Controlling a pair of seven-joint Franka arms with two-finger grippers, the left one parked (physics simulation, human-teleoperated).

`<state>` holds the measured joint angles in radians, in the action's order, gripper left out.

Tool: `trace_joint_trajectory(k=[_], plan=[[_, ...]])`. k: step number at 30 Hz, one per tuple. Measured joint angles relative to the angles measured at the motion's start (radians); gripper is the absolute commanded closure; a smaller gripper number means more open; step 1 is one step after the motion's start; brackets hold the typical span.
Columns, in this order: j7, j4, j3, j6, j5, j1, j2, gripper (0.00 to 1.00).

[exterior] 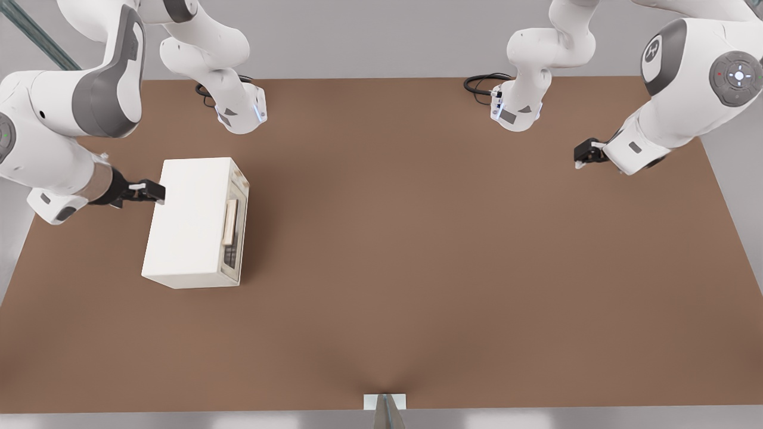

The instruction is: Keep left arm still and open the oven door with right arm

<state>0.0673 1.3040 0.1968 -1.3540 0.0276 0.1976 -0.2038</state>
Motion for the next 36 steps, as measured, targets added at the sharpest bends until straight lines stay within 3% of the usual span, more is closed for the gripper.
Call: trace_joint_trajectory(k=[2, 3, 4, 6, 9, 13, 20, 30, 36], plan=[[0.003, 0.020, -0.002, -0.022, -0.003, 0.000, -0.004, 0.00], [0.004, 0.043, -0.005, -0.031, -0.004, 0.002, -0.021, 0.46], [-0.002, 0.055, -0.006, -0.036, -0.003, 0.025, -0.054, 0.79], [-0.030, 0.029, -0.005, -0.043, -0.033, 0.155, -0.176, 0.79], [-0.108, -0.009, 0.004, -0.032, -0.206, 0.321, -0.333, 0.79], [-0.255, -0.120, 0.015, 0.016, -0.405, 0.419, -0.483, 0.79], [-0.535, -0.089, 0.062, 0.060, -0.564, 0.462, -0.546, 0.79], [-0.847, -0.031, 0.059, 0.022, -0.582, 0.457, -0.572, 0.79], [-0.954, 0.107, 0.029, -0.001, -0.589, 0.473, -0.496, 0.79]])
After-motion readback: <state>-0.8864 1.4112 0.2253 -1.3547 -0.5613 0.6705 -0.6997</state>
